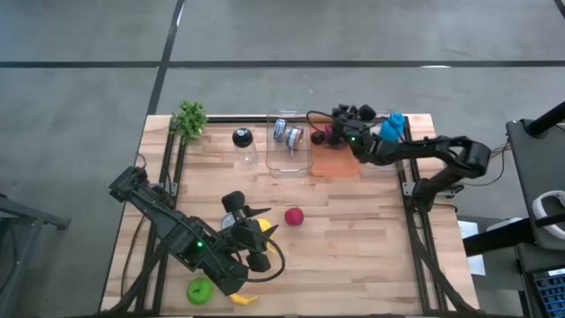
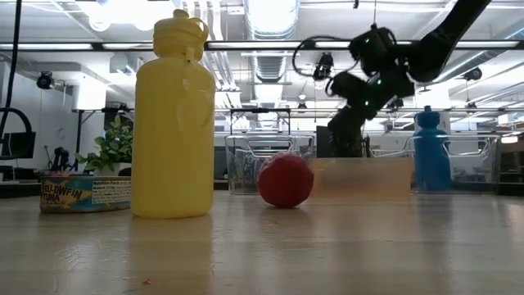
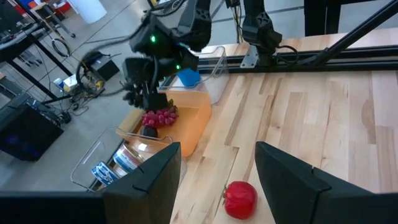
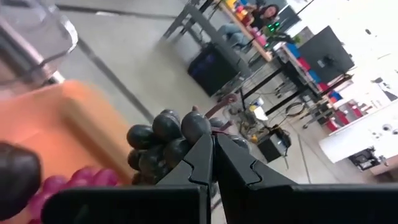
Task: Pick & Place Food Item
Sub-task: Put the black grapes into the orange bin
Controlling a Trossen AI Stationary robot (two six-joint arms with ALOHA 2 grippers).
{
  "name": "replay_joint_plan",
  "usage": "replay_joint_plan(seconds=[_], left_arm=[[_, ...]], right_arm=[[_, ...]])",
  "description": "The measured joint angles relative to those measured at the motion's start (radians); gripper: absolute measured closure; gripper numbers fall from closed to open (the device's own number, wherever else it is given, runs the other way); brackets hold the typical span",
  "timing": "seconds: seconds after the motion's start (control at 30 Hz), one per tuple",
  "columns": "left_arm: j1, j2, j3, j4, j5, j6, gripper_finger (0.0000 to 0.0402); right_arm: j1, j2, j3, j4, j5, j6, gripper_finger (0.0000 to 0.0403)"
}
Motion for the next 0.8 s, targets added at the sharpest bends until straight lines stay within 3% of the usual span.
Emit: replay_joint_plan(seconds=[0.13, 0.33, 0.8], left_arm=[[0.0, 0.0, 0.0, 0.0, 0.0, 0.0, 0.0192], [0.0, 0.0, 0.0, 0.0, 0.0, 0.0, 0.0192], [0.0, 0.0, 0.0, 0.001, 0.0, 0.0, 0.0192]], right_arm=[[0.0, 0.068, 0.021, 0.0, -0.025, 0.034, 0.0394], [0.001, 0.129, 0.074, 0.0, -0.158, 0.088, 0.0394], [0.0, 0.177, 0.095, -0.05, -0.164, 0.144, 0.0394]])
